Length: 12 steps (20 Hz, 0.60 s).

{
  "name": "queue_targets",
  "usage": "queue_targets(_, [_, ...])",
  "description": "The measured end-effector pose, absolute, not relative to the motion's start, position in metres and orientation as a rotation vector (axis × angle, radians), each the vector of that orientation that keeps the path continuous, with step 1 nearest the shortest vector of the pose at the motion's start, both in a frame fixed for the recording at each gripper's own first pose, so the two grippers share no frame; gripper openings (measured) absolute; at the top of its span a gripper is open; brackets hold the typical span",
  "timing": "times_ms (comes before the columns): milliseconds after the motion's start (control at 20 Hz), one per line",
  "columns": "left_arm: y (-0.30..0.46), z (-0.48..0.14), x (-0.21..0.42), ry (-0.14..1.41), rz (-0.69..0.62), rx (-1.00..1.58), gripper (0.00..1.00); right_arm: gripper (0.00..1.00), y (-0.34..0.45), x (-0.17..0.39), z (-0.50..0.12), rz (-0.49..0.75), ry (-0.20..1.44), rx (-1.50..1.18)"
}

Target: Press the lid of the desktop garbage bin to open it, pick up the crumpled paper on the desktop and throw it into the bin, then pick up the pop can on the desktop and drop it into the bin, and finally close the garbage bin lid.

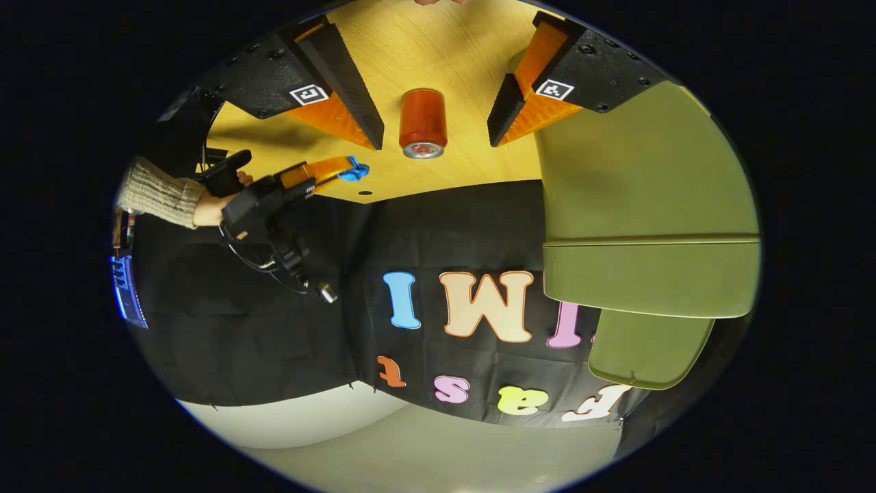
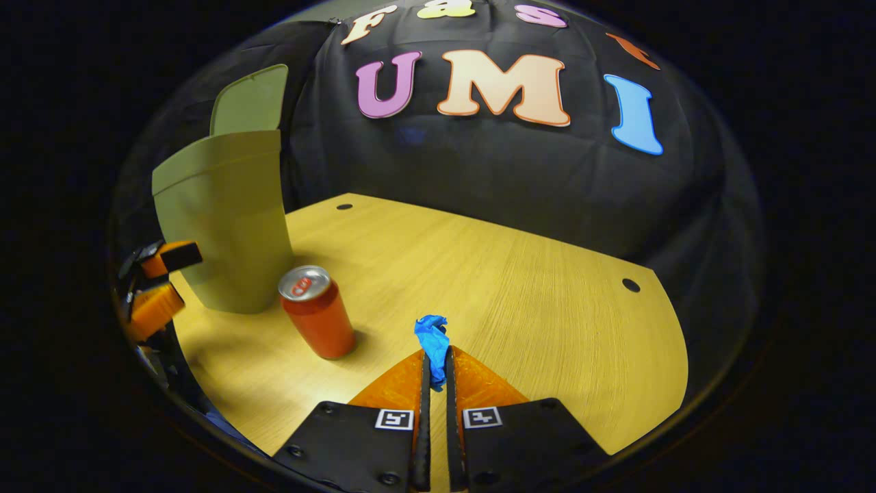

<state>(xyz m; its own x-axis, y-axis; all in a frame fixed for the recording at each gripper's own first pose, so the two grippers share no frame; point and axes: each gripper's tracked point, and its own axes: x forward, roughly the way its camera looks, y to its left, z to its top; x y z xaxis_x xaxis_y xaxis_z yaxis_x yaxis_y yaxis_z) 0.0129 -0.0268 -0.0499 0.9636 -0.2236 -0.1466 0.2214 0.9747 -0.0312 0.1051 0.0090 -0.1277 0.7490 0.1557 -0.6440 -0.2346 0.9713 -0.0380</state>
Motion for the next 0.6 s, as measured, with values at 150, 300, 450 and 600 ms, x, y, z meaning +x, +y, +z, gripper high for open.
queue_targets(150, [-0.028,-0.051,0.012,0.163,-0.228,-0.025,0.94,0.12,0.026,0.121,-0.08,0.238,0.606,-0.119])
queue_targets(300, [-0.03,-0.054,0.011,0.177,-0.234,-0.044,0.94,0.12,0.054,0.136,-0.033,0.287,0.53,-0.119])
queue_targets(450, [-0.03,-0.055,0.012,0.182,-0.233,-0.064,0.94,0.12,0.094,0.15,0.008,0.354,0.456,-0.14])
queue_targets(600, [-0.033,-0.06,0.011,0.198,-0.236,-0.08,0.93,0.12,0.153,0.163,0.044,0.446,0.384,-0.124])
